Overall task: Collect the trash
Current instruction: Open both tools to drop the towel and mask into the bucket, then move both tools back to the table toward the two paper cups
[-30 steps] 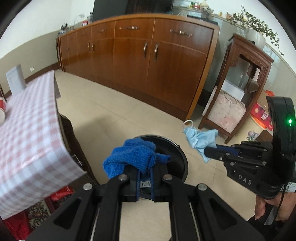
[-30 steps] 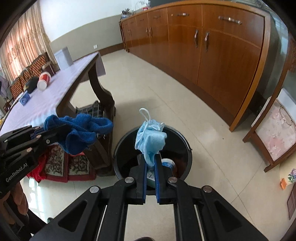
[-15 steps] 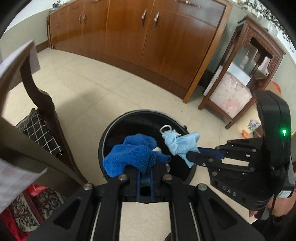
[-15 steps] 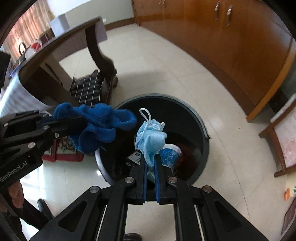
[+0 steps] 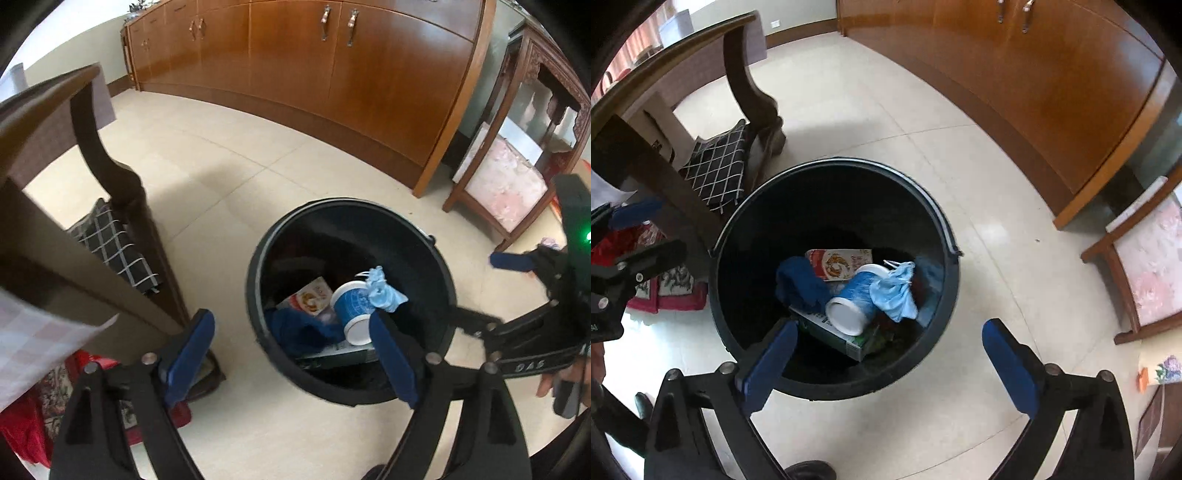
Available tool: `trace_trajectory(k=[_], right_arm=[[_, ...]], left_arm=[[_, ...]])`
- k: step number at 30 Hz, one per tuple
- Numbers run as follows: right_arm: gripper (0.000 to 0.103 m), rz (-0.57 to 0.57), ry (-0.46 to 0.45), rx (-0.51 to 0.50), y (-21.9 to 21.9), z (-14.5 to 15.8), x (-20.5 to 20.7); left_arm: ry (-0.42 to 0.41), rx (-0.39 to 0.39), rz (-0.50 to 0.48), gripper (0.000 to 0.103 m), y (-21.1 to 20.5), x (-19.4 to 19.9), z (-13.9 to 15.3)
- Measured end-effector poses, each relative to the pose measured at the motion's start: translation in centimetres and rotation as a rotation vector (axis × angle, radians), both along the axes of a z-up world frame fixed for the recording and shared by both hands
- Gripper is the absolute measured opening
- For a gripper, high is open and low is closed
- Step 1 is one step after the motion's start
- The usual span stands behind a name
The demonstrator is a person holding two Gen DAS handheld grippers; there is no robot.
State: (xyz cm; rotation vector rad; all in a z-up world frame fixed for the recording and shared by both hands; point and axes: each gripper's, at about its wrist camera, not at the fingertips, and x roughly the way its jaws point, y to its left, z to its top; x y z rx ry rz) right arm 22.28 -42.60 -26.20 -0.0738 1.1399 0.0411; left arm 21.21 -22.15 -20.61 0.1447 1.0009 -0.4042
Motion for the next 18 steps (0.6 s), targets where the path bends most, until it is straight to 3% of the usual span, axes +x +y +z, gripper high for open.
trace_trajectory(k=[18], right_arm=[[0.103, -0.018, -0.154, 0.028, 4.8, 8.3, -3.9]], left_arm=[[-0.153, -0.011, 0.110, 0.090, 5.7, -4.1, 7.4]])
